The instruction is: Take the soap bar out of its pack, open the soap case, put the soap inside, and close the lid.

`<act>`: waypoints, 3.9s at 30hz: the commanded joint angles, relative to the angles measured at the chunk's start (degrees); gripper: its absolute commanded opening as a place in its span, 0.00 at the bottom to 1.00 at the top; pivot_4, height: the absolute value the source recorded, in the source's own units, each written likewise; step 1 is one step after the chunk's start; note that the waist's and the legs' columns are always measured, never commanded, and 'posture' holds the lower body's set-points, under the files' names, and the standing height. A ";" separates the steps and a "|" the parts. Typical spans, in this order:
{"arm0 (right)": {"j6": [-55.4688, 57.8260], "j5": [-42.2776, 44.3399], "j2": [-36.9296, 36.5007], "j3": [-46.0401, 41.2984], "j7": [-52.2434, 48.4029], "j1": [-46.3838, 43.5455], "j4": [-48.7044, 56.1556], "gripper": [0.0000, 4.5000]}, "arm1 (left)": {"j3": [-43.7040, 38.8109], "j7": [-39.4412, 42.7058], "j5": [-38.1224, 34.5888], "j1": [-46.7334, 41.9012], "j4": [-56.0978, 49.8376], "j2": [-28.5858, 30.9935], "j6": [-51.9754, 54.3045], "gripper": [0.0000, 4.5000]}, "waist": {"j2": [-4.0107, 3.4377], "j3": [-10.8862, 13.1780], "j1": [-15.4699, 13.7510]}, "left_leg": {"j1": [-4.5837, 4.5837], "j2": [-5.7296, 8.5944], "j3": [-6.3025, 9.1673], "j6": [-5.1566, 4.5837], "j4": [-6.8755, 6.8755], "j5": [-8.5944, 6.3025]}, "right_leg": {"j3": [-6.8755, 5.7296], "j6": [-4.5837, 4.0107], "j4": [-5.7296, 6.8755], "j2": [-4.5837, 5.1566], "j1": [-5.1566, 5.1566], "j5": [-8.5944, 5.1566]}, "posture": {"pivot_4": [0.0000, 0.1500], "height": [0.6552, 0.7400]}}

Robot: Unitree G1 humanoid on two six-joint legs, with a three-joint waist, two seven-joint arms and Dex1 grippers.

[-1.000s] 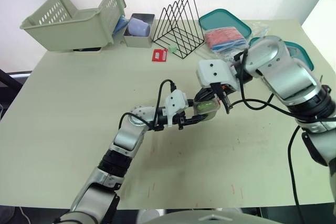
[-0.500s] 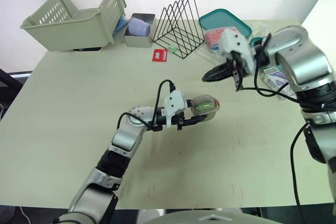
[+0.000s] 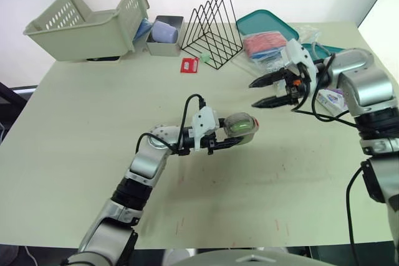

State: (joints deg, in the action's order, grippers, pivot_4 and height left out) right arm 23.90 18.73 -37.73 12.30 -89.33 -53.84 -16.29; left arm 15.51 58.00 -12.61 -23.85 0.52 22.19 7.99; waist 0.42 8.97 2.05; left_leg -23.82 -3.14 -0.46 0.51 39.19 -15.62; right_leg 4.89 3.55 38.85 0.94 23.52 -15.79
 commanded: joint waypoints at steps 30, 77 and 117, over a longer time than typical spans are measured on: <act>-2.71 -0.36 3.84 2.83 2.29 6.00 7.91 1.00 | -0.72 -0.41 -0.81 0.75 -3.99 0.86 -0.30 0.44 | 0.00 0.00 -0.05 | 0.01 0.00 0.02 0.01 0.01 0.00 | -0.01 0.00 0.03 -0.01 0.00 0.00 | 1.00 1.00; -7.79 -1.26 0.85 1.98 -1.79 4.27 4.96 0.41 | -1.01 -0.71 -0.86 1.00 -4.30 1.05 0.42 0.44 | 0.00 0.00 -0.05 | 0.03 0.00 0.01 0.01 0.01 0.00 | -0.01 0.00 0.03 -0.01 0.00 0.00 | 1.00 1.00; -11.78 -10.33 2.44 7.38 -1.54 3.28 0.95 0.41 | -0.67 -1.82 -0.76 1.12 -5.08 0.16 0.61 0.44 | -0.01 -0.01 -0.05 | 0.11 0.00 0.02 0.01 0.02 0.01 | -0.01 0.00 0.06 -0.01 -0.06 0.00 | 1.00 1.00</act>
State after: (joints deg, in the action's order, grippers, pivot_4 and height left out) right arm 11.25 11.35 -35.05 17.75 -91.93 -50.68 -14.05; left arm 15.17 56.29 -12.62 -22.53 -1.47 22.91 9.38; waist 0.41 8.95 2.00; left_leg -23.71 -3.14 -0.44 0.52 39.21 -15.61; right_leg 4.88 3.54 38.92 0.93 23.45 -15.79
